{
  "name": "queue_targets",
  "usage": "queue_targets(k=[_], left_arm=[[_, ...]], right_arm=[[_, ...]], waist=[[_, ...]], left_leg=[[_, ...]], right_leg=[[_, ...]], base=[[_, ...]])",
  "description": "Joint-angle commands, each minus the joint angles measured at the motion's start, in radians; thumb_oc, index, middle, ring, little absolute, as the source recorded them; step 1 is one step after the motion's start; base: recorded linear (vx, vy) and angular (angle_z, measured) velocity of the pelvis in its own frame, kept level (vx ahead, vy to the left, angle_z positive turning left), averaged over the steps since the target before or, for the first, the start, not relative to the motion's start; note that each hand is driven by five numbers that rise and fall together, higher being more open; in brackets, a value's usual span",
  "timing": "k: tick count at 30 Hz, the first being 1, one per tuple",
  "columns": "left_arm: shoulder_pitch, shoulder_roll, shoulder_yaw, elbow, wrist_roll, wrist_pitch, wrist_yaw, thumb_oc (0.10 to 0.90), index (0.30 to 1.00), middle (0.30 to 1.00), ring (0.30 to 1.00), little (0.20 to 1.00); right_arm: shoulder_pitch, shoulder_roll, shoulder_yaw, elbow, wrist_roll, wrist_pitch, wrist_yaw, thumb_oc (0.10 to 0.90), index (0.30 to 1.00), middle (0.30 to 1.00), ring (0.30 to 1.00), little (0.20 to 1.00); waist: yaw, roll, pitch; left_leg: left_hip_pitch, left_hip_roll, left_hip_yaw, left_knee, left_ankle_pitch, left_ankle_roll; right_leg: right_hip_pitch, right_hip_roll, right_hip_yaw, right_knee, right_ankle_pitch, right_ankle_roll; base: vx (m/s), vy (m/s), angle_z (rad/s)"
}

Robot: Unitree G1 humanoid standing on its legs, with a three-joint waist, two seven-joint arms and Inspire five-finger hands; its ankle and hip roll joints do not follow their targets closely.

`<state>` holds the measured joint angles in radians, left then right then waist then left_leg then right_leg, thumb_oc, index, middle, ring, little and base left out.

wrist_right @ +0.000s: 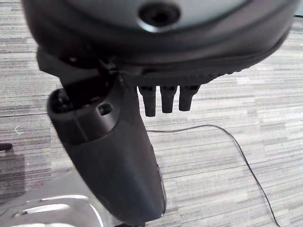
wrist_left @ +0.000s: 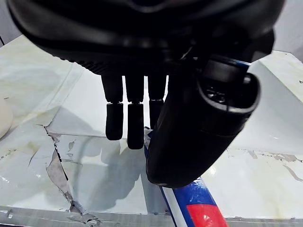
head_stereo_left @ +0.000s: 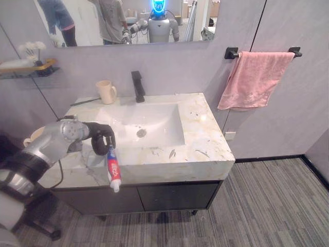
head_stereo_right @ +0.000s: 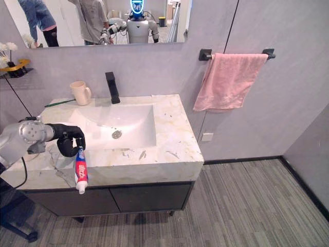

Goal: Organize the bathroom.

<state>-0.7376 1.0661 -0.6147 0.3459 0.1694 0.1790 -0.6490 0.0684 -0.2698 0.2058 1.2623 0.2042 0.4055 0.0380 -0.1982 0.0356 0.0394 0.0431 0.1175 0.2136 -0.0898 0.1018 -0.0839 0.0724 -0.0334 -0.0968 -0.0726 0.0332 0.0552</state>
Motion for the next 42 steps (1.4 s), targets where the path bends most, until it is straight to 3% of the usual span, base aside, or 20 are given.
queue_targets(k=[1,10,25,34,42], left_arm=[[-0.131,0.017,0.107,0.065,0.044,-0.005,0.077,0.4,0.3,0.3,0.3,0.3],[-0.116,-0.001,0.147,0.076,-0.081,0.045,0.17,0.4,0.3,0.3,0.3,0.3],[-0.034,-0.073,0.329,-0.057,-0.332,0.238,0.208,0.4,0.3,0.3,0.3,0.3],[0.048,-0.158,0.456,-0.103,-0.582,0.387,0.358,0.4,0.3,0.3,0.3,0.3],[0.058,-0.199,0.507,-0.123,-0.718,0.453,0.513,0.4,0.3,0.3,0.3,0.3]], right_arm=[[-0.001,-0.04,0.0,0.033,-0.009,0.029,-0.001,0.8,0.9,0.9,0.9,0.9],[0.001,-0.034,0.004,0.032,-0.018,0.029,-0.006,0.8,0.9,0.9,0.9,0.9],[0.004,-0.013,0.0,0.043,-0.002,0.026,-0.019,0.8,0.9,0.9,0.9,0.9],[0.007,0.002,0.007,0.044,0.016,0.034,-0.039,0.8,0.9,0.9,0.9,0.9],[0.007,0.012,0.013,0.042,0.034,0.046,-0.046,0.8,0.9,0.9,0.9,0.9]], waist=[[0.001,0.031,0.025],[0.004,0.027,0.019],[0.025,0.014,0.012],[0.036,0.008,0.018],[0.036,0.001,0.019]], left_leg=[[0.002,0.005,0.013,0.04,-0.096,0.039],[0.001,0.006,0.011,0.039,-0.093,0.037],[0.006,0.007,-0.001,0.041,-0.092,0.033],[0.006,0.01,-0.006,0.044,-0.088,0.03],[0.01,0.013,-0.003,0.041,-0.085,0.028]], right_leg=[[-0.037,-0.018,-0.059,0.122,-0.09,0.079],[-0.028,-0.016,-0.063,0.116,-0.093,0.079],[-0.012,-0.013,-0.073,0.114,-0.097,0.078],[-0.008,-0.014,-0.084,0.118,-0.099,0.078],[-0.007,-0.014,-0.089,0.121,-0.101,0.077]], base=[[0.0,0.0,0.0],[0.0,0.0,0.0],[0.0,0.0,0.0],[0.0,0.0,0.0],[0.0,0.0,0.0]])
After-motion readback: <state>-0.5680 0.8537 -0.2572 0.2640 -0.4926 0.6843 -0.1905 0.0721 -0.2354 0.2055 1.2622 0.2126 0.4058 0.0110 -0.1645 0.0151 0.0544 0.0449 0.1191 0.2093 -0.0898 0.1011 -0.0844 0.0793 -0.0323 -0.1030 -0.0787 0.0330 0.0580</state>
